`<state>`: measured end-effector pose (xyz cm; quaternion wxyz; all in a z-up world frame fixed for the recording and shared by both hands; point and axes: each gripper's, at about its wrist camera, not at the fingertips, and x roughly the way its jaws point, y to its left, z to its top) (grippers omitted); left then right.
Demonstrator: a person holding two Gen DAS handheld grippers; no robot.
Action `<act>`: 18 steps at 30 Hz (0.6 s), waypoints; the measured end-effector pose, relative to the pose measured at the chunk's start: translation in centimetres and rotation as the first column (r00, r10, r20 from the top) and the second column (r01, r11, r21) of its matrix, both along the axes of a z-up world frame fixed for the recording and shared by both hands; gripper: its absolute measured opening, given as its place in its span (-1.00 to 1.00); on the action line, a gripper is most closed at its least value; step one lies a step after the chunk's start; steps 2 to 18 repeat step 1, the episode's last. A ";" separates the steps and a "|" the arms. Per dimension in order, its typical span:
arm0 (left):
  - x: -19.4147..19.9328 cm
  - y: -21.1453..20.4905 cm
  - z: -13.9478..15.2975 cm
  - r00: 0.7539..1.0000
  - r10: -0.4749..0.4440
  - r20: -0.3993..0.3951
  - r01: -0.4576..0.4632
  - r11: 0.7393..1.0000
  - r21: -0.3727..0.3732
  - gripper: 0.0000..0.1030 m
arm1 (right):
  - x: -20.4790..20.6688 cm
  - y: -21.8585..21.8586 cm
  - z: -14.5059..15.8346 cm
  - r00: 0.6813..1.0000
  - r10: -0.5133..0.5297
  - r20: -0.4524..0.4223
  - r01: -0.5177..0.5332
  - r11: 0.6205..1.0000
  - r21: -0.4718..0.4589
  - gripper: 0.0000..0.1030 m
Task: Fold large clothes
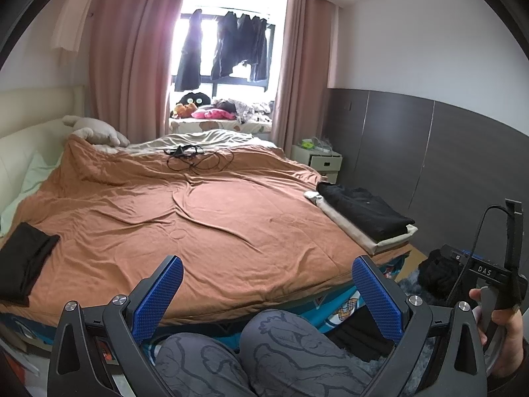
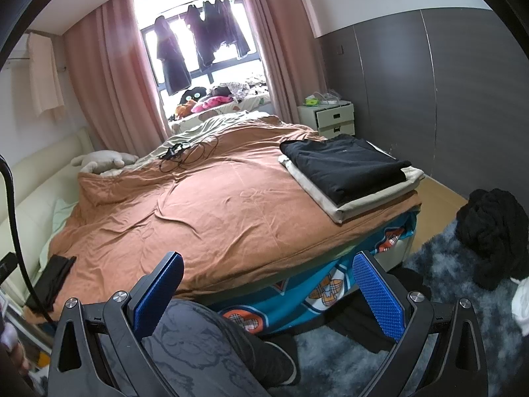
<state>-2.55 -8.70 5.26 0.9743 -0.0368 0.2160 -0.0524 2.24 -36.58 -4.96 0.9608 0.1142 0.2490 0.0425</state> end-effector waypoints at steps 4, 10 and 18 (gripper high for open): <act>-0.1 0.0 0.0 1.000 0.000 0.001 0.000 1.000 -0.002 0.99 | -0.1 0.0 0.0 1.000 0.001 -0.001 -0.001 1.000 -0.001 0.99; -0.1 0.0 0.0 1.000 0.000 0.001 0.000 1.000 -0.002 0.99 | -0.1 0.0 0.0 1.000 0.001 -0.001 -0.001 1.000 -0.001 0.99; -0.1 0.0 0.0 1.000 0.000 0.001 0.000 1.000 -0.002 0.99 | -0.1 0.0 0.0 1.000 0.001 -0.001 -0.001 1.000 -0.001 0.99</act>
